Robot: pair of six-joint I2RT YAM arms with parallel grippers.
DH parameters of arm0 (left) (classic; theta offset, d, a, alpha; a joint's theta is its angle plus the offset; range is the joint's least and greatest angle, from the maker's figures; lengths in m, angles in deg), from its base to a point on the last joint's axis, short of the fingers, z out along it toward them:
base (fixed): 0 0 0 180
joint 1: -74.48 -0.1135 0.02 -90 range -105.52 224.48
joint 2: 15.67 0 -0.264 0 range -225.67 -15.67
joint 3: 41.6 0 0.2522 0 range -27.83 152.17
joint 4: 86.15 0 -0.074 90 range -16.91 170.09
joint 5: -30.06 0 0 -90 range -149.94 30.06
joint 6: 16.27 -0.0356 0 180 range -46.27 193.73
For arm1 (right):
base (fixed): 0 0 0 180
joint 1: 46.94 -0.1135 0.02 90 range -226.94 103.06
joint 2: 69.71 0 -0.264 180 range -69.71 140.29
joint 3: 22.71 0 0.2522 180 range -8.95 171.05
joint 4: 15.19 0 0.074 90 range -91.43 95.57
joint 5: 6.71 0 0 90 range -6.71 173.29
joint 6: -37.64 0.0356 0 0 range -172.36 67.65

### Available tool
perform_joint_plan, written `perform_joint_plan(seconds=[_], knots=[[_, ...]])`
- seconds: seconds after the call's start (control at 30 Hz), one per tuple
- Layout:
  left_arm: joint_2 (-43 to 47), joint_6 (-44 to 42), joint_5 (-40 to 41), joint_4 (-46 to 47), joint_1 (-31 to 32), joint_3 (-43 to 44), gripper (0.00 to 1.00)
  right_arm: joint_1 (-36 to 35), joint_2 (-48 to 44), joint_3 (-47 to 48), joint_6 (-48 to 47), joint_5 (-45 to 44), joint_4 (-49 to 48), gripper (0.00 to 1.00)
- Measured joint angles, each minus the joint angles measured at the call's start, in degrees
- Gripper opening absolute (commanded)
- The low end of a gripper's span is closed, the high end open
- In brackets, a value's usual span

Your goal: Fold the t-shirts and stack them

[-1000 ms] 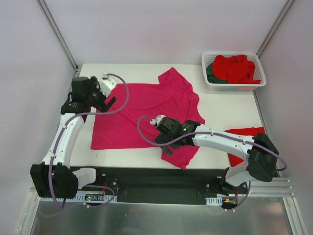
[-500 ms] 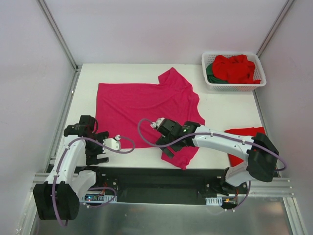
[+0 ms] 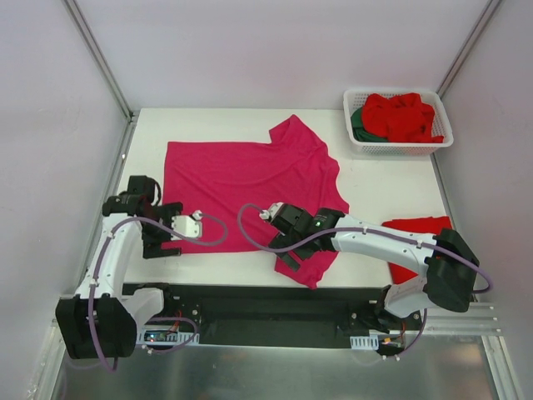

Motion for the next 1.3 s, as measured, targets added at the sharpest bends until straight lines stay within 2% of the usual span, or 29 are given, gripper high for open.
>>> perform_joint_plan(seconds=[0.2, 0.33, 0.6, 0.83, 1.03, 1.13, 1.3], knots=[[-2.16, 1.70, -1.90, -0.81, -1.90, 18.16, 0.99, 0.00, 0.02, -0.28, 0.04, 0.02, -0.15, 0.96], [-6.21, 1.68, -3.19, 2.73, -4.33, 23.96, 0.99, 0.00, 0.31, -0.28, 0.04, 0.31, -0.28, 0.96], [-30.88, 2.14, -5.11, 8.39, -5.62, 37.73, 0.99, -0.02, 0.83, -0.28, 0.50, 0.48, -0.94, 0.96], [-50.88, 3.08, -3.23, 12.50, -4.90, 60.06, 0.99, -0.46, 1.46, -0.26, 1.11, 0.44, -1.14, 0.96], [-64.89, 2.69, 0.02, 13.84, -2.54, 74.49, 0.99, -0.61, 3.48, 0.44, 1.66, 0.28, -0.63, 0.96], [-70.69, 2.64, 1.07, 14.51, -1.75, 78.27, 0.99, -0.61, 3.50, 1.14, 1.99, 0.02, -0.02, 0.96], [-75.58, 2.62, 2.25, 14.10, -1.31, 78.68, 0.99, -0.61, 3.54, 2.08, 2.27, -0.74, 1.01, 0.96]])
